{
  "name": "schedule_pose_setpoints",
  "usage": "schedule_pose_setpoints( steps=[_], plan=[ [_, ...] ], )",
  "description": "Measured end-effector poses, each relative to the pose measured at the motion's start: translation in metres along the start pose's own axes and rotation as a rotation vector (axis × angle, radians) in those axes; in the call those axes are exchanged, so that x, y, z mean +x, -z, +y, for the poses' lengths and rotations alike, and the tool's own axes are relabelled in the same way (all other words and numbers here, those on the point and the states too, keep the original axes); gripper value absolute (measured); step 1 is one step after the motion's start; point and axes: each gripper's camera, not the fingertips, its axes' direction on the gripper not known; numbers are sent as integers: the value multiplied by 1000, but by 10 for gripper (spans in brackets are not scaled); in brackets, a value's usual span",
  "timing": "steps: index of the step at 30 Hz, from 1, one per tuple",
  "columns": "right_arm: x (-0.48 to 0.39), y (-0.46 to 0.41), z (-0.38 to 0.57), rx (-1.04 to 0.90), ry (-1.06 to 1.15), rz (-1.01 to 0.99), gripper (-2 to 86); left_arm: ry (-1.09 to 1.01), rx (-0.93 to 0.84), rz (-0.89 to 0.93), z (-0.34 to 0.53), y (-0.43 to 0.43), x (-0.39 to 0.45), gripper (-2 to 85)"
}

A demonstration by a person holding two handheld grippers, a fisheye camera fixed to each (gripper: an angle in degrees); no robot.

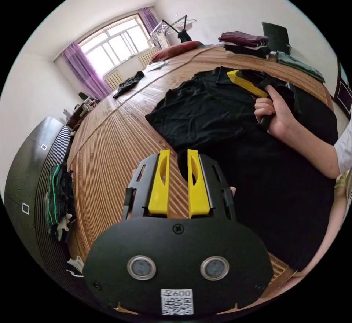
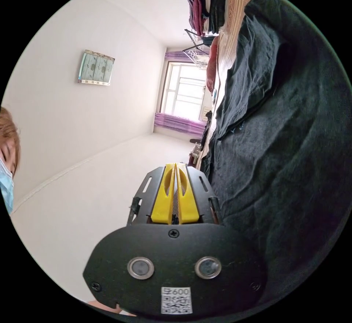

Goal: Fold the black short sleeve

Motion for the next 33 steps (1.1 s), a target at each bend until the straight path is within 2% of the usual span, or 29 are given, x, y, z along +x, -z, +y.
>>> schedule_pose_setpoints(
  steps=[7,10,14,16,20,25,30,33],
  plan=[
    [17,-6,-3,-9,9,8,-8,-158,-87,43,10,-33,-3,36],
    [26,-10,-4,-14,14,8,-8,-270,-90,-28,27,-35,3,19],
    [40,-15,-3,-18,21,8,-9,-514,-21,-254,70,-35,14,14],
    [47,-18,-3,-21,20,11,-9,-549,-20,-226,84,-44,12,13],
    [65,-25,0,-24,19,14,-8,-454,7,-219,99,-47,-9,13],
    [87,-35,6,-28,25,15,-8,-274,-47,-235,111,-34,-43,12],
    [113,-48,17,-31,26,19,-8,-71,148,-114,86,1,-69,10],
    [131,-57,25,-32,27,20,-8,-20,42,-53,61,-17,-80,8]
  ],
)
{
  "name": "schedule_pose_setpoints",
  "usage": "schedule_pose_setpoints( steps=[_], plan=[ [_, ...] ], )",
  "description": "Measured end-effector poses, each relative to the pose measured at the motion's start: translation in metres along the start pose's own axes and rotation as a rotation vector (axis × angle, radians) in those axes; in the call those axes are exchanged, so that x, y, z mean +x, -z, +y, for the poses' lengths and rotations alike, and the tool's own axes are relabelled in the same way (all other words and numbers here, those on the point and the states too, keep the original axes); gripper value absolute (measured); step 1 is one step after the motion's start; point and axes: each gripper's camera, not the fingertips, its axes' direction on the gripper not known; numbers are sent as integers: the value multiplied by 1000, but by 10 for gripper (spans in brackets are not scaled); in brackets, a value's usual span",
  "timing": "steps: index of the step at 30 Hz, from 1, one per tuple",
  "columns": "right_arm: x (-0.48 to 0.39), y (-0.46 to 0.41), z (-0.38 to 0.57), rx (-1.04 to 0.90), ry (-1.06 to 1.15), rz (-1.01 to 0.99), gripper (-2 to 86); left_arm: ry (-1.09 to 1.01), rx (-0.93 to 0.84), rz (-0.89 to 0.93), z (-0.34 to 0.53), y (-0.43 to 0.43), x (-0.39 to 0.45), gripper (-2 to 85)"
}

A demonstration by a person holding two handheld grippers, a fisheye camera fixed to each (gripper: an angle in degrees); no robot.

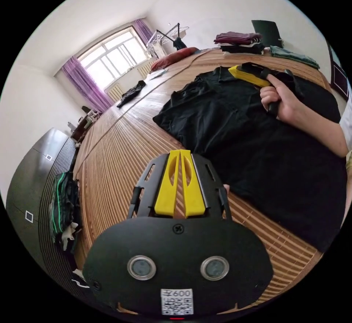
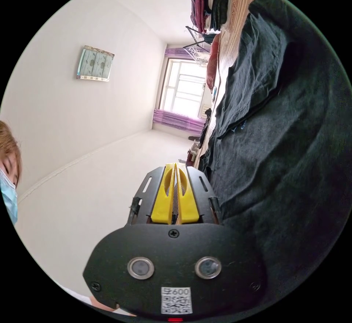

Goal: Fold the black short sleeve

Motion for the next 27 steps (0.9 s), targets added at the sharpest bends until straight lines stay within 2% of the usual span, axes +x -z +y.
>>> schedule_pose_setpoints(
  steps=[3,9,13,15,17,19,22,24,26,27],
  plan=[
    [18,-11,11,0,2,3,-8,15,-99,116,-7,-23,-5,6],
    [52,-43,40,-43,63,-68,5,56,-153,46,-20,-26,-4,4],
    [62,-85,64,-203,197,-197,41,116,-146,43,-20,-27,-10,2],
    [57,-106,74,-297,208,-192,48,86,-147,-5,-22,-28,-3,2],
    [42,-149,94,-473,229,-22,56,72,-138,-32,-22,-28,0,2],
    [32,-196,121,-623,287,66,69,72,-133,-38,-21,-29,-1,2],
    [42,-296,160,-840,381,34,82,54,-129,-72,-22,-30,1,2],
    [58,-356,175,-863,496,93,81,38,-128,-101,-22,-31,4,2],
    [94,-442,201,-969,633,313,75,29,-130,-114,-22,-33,5,2],
    [104,-462,209,-1014,666,360,72,29,-128,-116,-21,-34,4,2]
  ],
)
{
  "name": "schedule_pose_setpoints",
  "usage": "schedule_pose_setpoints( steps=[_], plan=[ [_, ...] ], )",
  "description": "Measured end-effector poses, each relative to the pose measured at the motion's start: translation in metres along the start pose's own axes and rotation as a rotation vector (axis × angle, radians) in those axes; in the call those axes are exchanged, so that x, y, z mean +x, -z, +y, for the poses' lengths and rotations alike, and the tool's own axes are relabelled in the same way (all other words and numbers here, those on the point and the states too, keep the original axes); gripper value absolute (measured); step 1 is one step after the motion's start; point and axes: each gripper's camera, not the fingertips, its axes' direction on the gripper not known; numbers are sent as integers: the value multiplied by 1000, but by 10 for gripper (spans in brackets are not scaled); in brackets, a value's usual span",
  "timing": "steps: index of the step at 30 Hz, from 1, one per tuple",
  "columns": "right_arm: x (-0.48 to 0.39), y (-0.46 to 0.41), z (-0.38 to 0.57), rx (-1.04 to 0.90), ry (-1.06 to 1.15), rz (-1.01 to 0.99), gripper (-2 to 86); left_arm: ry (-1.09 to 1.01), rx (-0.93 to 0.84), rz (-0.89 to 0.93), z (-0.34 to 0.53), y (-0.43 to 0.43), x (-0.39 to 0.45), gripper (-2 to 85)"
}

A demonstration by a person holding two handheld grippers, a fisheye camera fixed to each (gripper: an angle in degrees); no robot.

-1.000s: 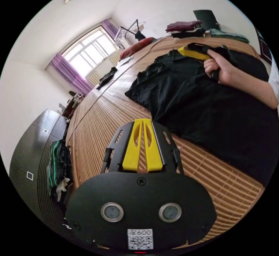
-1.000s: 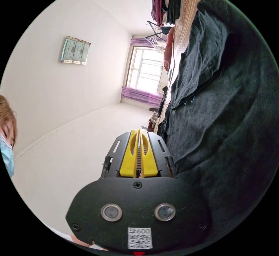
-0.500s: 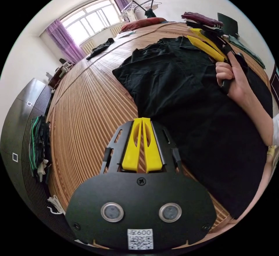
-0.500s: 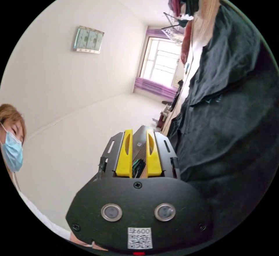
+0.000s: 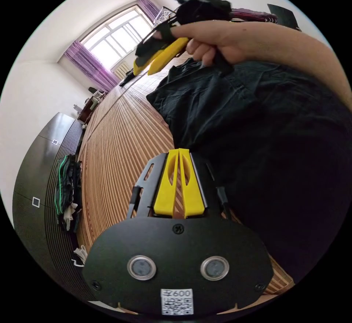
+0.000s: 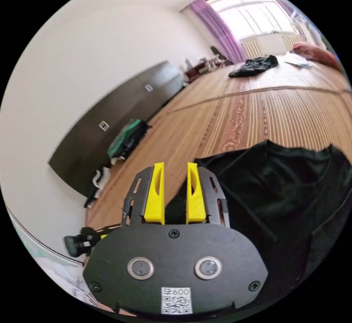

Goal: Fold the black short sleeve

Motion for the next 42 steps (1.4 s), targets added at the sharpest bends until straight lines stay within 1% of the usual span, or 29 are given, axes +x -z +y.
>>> schedule_pose_setpoints(
  steps=[1,2,4,7,11,13,16,17,20,24,27,31,33,36,38,39,40,42],
  plan=[
    [4,-35,-16,-124,39,64,67,2,1,3,0,-1,-1,2],
    [6,-55,-24,-176,69,129,75,7,6,8,2,-2,-4,1],
    [6,-64,-23,-216,123,160,86,4,10,4,3,-4,-5,1],
    [22,-54,-4,-275,144,217,87,-5,8,-5,3,-8,-6,1],
    [66,-49,27,-326,85,306,80,-1,7,5,4,-13,-11,1],
    [85,-59,34,-316,48,306,74,-7,5,-5,5,-16,-10,1],
    [110,-76,40,-261,-1,215,42,-21,7,-34,7,-20,-7,1],
    [118,-85,41,-251,-7,199,20,-27,6,-44,8,-21,-6,2],
    [129,-98,41,-230,10,182,-2,-24,5,-37,10,-26,-8,2],
    [136,-94,40,-192,31,201,-7,-2,8,2,14,-33,-18,2],
    [148,-91,40,-200,17,209,-8,-23,5,-34,16,-37,-11,2],
    [185,-119,46,-265,-56,212,-6,-39,10,-48,20,-41,-8,2],
    [200,-134,50,-265,-60,200,-3,-39,13,-43,23,-44,-9,2],
    [204,-126,45,-129,-59,261,20,-52,14,-61,27,-48,-4,2],
    [184,-120,32,0,25,324,52,-59,12,-70,29,-51,-1,2],
    [179,-121,27,22,48,329,56,-57,12,-67,30,-52,-1,2],
    [168,-128,17,49,92,312,59,-55,13,-64,31,-53,-1,2],
    [157,-149,-3,26,173,202,66,-50,14,-54,34,-55,-2,2]
  ],
)
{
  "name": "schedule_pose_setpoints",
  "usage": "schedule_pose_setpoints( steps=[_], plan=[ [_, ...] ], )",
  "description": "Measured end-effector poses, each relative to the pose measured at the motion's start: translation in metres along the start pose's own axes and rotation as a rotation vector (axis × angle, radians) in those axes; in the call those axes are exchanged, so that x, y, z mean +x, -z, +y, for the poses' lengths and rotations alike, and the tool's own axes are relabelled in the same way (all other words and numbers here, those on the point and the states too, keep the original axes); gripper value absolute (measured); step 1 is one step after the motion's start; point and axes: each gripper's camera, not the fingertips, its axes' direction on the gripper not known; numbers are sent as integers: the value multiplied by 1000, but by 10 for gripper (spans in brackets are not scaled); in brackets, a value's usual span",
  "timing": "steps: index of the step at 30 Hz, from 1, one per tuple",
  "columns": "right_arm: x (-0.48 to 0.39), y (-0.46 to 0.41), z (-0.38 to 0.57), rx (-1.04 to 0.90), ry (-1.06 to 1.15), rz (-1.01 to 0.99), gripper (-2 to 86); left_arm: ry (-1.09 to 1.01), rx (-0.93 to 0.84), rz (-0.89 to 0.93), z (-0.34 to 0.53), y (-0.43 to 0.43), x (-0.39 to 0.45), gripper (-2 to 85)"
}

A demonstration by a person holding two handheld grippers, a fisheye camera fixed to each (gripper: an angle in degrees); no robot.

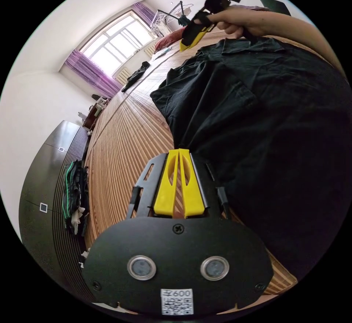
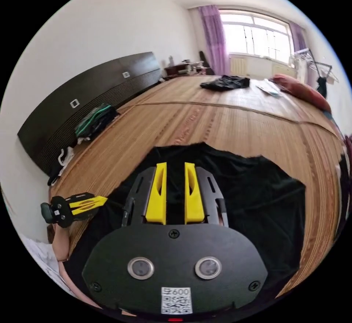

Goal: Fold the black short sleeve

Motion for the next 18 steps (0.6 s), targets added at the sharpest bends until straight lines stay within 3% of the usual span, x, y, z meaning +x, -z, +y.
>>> schedule_pose_setpoints(
  steps=[2,4,10,13,18],
  plan=[
    [-3,-42,-27,-79,57,-103,87,-4,0,-7,2,-1,3,2],
    [5,-70,-39,-77,26,-71,108,-13,1,-22,4,-2,8,2],
    [41,-132,-62,-284,11,-101,56,-22,3,-33,12,-5,17,2],
    [46,-134,-63,-291,60,-136,5,-30,4,-42,15,-5,23,2],
    [54,-130,-68,-230,58,-93,-7,-42,3,-62,20,-2,35,2]
  ],
)
